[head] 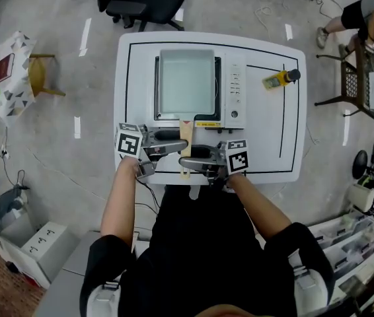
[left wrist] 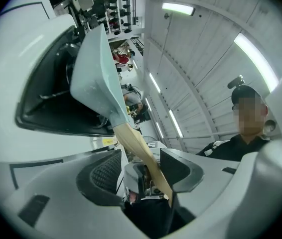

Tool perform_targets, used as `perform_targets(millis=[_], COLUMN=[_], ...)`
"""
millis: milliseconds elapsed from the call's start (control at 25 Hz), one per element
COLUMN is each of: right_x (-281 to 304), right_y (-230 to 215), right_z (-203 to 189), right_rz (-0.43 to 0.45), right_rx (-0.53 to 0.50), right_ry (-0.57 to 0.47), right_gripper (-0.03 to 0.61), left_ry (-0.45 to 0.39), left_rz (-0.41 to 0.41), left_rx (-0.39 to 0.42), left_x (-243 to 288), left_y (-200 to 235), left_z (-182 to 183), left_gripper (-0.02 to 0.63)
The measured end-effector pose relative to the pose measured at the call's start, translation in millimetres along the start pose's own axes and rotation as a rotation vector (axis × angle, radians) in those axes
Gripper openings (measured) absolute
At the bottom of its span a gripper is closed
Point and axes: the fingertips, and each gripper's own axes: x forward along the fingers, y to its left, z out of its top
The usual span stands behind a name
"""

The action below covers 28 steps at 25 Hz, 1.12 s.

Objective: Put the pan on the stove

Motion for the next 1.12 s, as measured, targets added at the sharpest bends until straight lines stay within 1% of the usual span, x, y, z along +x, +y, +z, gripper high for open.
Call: perform_targets(millis=[80, 120, 160, 200, 240, 280, 320, 360, 400, 480, 560, 680, 720, 800, 880, 920, 1000, 1120], right_x=[-18, -30, -44, -61, -80, -100, -120, -136, -148, -161, -162, -154, -150, -144, -139, -136, -132, -133], right_y=[-1, -3, -4, -5, -5, -1, 6, 17, 30, 62, 94, 139, 152, 174, 191, 197, 206, 210], right_z=[6, 11, 17, 24, 31, 39, 46, 53, 58, 63, 59, 42, 35, 19, 3, -4, -20, -39], right_rz=[-0.019, -0.047, -0.094, -0.165, -0.253, -0.346, -0.431, -0.5, -0.551, -0.625, -0.689, -0.767, -0.785, -0.814, -0.836, -0.845, -0.865, -0.898], right_rx=[-0.001, -0.018, -0.056, -0.12, -0.207, -0.308, -0.411, -0.505, -0.591, -0.749, -0.896, -1.08, -1.122, -1.175, -1.209, -1.228, -1.266, -1.281], right_ry=[-0.033, -0.055, -0.082, -0.114, -0.151, -0.19, -0.232, -0.275, -0.316, -0.379, -0.415, -0.451, -0.464, -0.496, -0.526, -0.533, -0.539, -0.561], right_gripper=[0.221, 0.221, 0.219, 0.219, 0.203, 0.173, 0.127, 0.103, 0.085, 0.059, 0.048, 0.044, 0.044, 0.044, 0.044, 0.044, 0.043, 0.037], left_ry=[-0.021, -0.041, -0.069, -0.106, -0.152, -0.199, -0.24, -0.271, -0.294, -0.324, -0.349, -0.393, -0.41, -0.45, -0.497, -0.52, -0.559, -0.606], left_rz=[0.04, 0.066, 0.1, 0.142, 0.189, 0.234, 0.271, 0.301, 0.329, 0.383, 0.431, 0.474, 0.49, 0.532, 0.566, 0.576, 0.592, 0.616], left_rx=[0.002, 0.01, 0.029, 0.061, 0.106, 0.162, 0.223, 0.287, 0.353, 0.489, 0.617, 0.789, 0.841, 0.933, 0.998, 1.016, 1.027, 1.002], left_x=[-17, -27, -38, -49, -60, -71, -79, -85, -90, -96, -98, -99, -100, -106, -115, -119, -125, -133], left_y=[4, 5, 6, 5, 2, -4, -12, -23, -36, -65, -93, -135, -147, -171, -192, -200, -212, -220], left_z=[-1, 0, 1, 4, 7, 10, 14, 16, 18, 20, 18, 10, 6, -4, -14, -18, -30, -50], left_gripper=[0.247, 0.247, 0.247, 0.247, 0.24, 0.207, 0.161, 0.149, 0.119, 0.076, 0.039, 0.021, 0.02, 0.02, 0.02, 0.02, 0.02, 0.02])
